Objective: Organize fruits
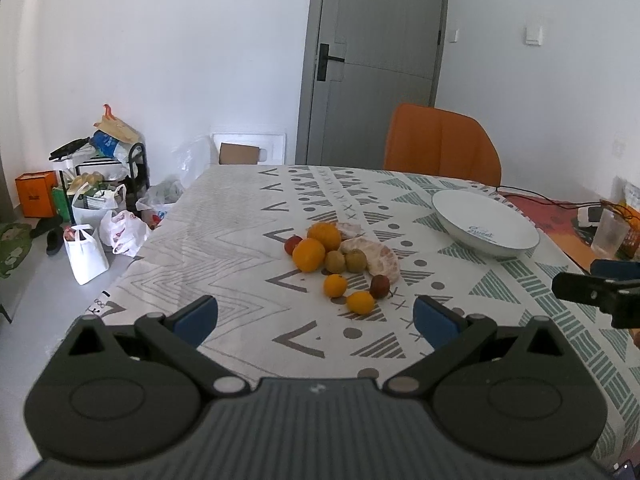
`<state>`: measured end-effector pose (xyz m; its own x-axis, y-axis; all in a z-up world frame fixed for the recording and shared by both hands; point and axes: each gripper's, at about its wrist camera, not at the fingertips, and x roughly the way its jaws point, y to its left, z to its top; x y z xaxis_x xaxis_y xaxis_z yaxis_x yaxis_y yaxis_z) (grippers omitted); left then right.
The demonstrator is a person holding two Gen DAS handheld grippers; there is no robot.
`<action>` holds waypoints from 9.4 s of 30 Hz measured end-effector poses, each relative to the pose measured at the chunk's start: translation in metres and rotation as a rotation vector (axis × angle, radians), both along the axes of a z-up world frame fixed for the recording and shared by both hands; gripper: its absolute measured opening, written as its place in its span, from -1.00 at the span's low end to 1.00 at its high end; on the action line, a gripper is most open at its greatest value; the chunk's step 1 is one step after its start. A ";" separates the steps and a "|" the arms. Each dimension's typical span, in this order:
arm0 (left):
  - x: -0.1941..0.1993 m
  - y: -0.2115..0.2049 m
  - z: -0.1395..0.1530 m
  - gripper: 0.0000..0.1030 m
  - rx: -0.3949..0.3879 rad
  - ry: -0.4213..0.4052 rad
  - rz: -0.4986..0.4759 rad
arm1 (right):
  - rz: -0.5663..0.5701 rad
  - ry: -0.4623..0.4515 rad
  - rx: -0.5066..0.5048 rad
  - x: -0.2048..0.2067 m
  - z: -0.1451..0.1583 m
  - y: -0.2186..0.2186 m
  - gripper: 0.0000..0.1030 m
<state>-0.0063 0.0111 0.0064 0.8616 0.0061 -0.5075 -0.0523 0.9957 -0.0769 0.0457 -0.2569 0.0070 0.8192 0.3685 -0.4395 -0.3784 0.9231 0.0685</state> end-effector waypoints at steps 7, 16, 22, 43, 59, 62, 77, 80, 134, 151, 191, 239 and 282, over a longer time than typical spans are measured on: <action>0.015 0.000 -0.009 1.00 -0.010 0.003 -0.008 | -0.006 0.019 0.013 0.007 0.000 0.000 1.00; 0.039 -0.001 -0.023 0.97 -0.037 0.035 -0.017 | -0.026 0.028 0.029 0.029 -0.010 0.003 1.00; 0.051 -0.002 -0.034 0.96 -0.044 0.052 -0.019 | -0.024 0.028 0.018 0.036 -0.019 0.007 1.00; 0.095 0.000 -0.067 0.29 -0.101 0.131 -0.036 | 0.044 0.092 0.037 0.072 -0.055 0.027 0.98; 0.104 0.001 -0.070 -0.50 -0.169 0.127 -0.082 | 0.071 0.141 0.060 0.097 -0.064 0.054 0.51; 0.100 0.008 -0.067 -0.50 -0.171 0.119 -0.069 | 0.095 0.140 0.065 0.098 -0.064 0.066 0.51; 0.078 0.051 -0.063 -0.49 -0.189 0.097 0.057 | 0.193 0.133 0.031 0.107 -0.067 0.119 0.22; 0.076 0.058 -0.063 -0.49 -0.192 0.099 0.076 | 0.203 0.153 0.004 0.109 -0.073 0.127 -0.56; 0.186 -0.099 -0.020 -0.49 -0.019 0.012 -0.252 | -0.190 -0.023 0.229 0.136 -0.045 -0.071 -0.58; 0.234 -0.149 -0.023 -0.49 -0.001 0.033 -0.319 | -0.246 -0.048 0.252 0.158 -0.046 -0.092 -0.44; 0.174 -0.078 -0.003 0.79 0.007 -0.032 -0.103 | -0.221 -0.069 0.197 0.125 -0.031 -0.050 1.00; 0.128 0.022 -0.072 0.01 -0.174 0.103 0.009 | -0.046 0.062 0.097 0.131 -0.051 0.063 1.00; 0.111 0.079 -0.057 -0.57 -0.215 0.042 0.148 | 0.217 0.074 -0.014 0.143 -0.058 0.132 -0.63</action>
